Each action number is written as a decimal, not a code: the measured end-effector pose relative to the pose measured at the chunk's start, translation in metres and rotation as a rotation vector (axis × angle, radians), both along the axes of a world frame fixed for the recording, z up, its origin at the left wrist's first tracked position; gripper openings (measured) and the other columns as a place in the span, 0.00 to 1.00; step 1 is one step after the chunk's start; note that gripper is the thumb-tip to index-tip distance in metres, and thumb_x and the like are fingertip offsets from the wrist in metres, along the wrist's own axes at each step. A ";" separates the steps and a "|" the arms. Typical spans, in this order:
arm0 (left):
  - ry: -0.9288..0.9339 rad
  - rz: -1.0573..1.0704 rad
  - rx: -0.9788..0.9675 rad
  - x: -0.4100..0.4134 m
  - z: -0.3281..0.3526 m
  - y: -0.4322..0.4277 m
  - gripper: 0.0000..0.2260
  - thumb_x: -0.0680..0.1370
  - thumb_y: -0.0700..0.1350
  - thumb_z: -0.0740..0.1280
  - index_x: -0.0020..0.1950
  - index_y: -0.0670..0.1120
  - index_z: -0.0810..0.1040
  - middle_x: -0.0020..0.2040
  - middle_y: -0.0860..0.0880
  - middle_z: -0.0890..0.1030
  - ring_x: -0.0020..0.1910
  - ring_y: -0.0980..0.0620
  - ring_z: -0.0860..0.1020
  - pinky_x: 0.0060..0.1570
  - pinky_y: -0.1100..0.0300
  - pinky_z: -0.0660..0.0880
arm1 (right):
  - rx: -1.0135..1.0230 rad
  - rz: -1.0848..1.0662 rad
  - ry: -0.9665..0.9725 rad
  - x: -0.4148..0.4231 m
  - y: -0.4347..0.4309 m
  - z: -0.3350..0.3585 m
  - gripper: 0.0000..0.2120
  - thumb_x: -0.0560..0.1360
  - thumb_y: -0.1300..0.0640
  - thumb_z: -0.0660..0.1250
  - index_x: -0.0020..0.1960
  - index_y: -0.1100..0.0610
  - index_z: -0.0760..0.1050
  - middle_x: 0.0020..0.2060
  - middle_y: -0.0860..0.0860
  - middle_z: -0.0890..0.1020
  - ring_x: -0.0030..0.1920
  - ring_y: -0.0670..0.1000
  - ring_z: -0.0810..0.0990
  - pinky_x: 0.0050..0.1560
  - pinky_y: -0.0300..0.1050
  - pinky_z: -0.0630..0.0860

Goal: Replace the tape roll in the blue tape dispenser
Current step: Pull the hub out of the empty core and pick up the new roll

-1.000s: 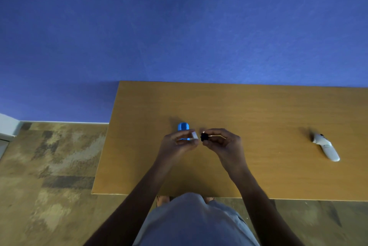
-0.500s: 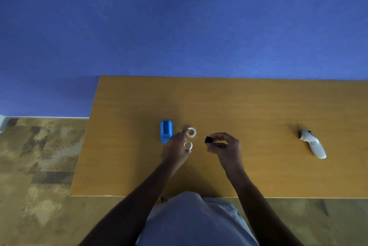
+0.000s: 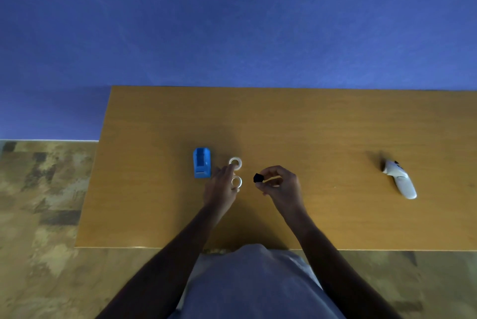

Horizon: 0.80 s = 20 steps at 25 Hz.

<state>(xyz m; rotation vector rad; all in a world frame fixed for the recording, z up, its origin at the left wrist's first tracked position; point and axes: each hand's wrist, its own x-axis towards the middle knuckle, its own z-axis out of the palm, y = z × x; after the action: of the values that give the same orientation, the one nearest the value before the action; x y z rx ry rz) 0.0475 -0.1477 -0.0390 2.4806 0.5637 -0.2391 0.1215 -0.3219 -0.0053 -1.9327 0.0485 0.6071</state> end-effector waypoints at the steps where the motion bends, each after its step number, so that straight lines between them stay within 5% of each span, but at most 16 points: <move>1: 0.003 0.001 0.005 0.000 -0.001 -0.001 0.27 0.76 0.38 0.77 0.74 0.47 0.74 0.63 0.49 0.83 0.63 0.46 0.80 0.56 0.48 0.80 | -0.010 0.002 -0.004 0.000 0.001 -0.001 0.14 0.68 0.69 0.82 0.48 0.55 0.85 0.43 0.56 0.90 0.39 0.62 0.88 0.42 0.65 0.86; 8: 0.016 -0.005 -0.037 0.000 -0.002 -0.002 0.29 0.75 0.43 0.79 0.74 0.47 0.74 0.63 0.48 0.83 0.64 0.46 0.78 0.58 0.46 0.80 | -0.039 0.026 -0.012 -0.002 0.004 -0.005 0.13 0.70 0.68 0.81 0.50 0.55 0.86 0.49 0.51 0.90 0.44 0.56 0.89 0.45 0.67 0.86; 12: -0.098 0.091 -0.008 0.012 0.003 0.011 0.21 0.77 0.43 0.76 0.70 0.47 0.78 0.64 0.48 0.81 0.66 0.44 0.77 0.61 0.46 0.78 | -0.034 -0.026 -0.045 -0.003 0.003 -0.005 0.11 0.72 0.65 0.81 0.52 0.56 0.86 0.47 0.52 0.90 0.43 0.58 0.89 0.40 0.64 0.87; 16: 0.053 -0.029 -0.005 0.039 0.008 0.030 0.27 0.80 0.47 0.75 0.77 0.46 0.73 0.73 0.45 0.76 0.73 0.43 0.73 0.66 0.42 0.78 | -0.018 -0.091 -0.073 -0.002 0.001 -0.007 0.11 0.74 0.66 0.80 0.53 0.56 0.86 0.47 0.54 0.89 0.42 0.62 0.89 0.39 0.64 0.87; 20: 0.164 -0.109 0.050 0.058 0.005 0.033 0.25 0.78 0.51 0.76 0.72 0.46 0.76 0.70 0.47 0.76 0.71 0.44 0.74 0.64 0.43 0.77 | -0.028 -0.118 -0.079 -0.002 -0.005 -0.010 0.11 0.73 0.67 0.80 0.52 0.55 0.87 0.48 0.52 0.90 0.42 0.56 0.90 0.46 0.66 0.87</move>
<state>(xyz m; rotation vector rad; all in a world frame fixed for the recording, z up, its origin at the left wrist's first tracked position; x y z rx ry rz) 0.1060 -0.1142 -0.0338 2.5585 0.5064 -0.4804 0.1192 -0.3271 -0.0158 -1.9633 0.1213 0.4537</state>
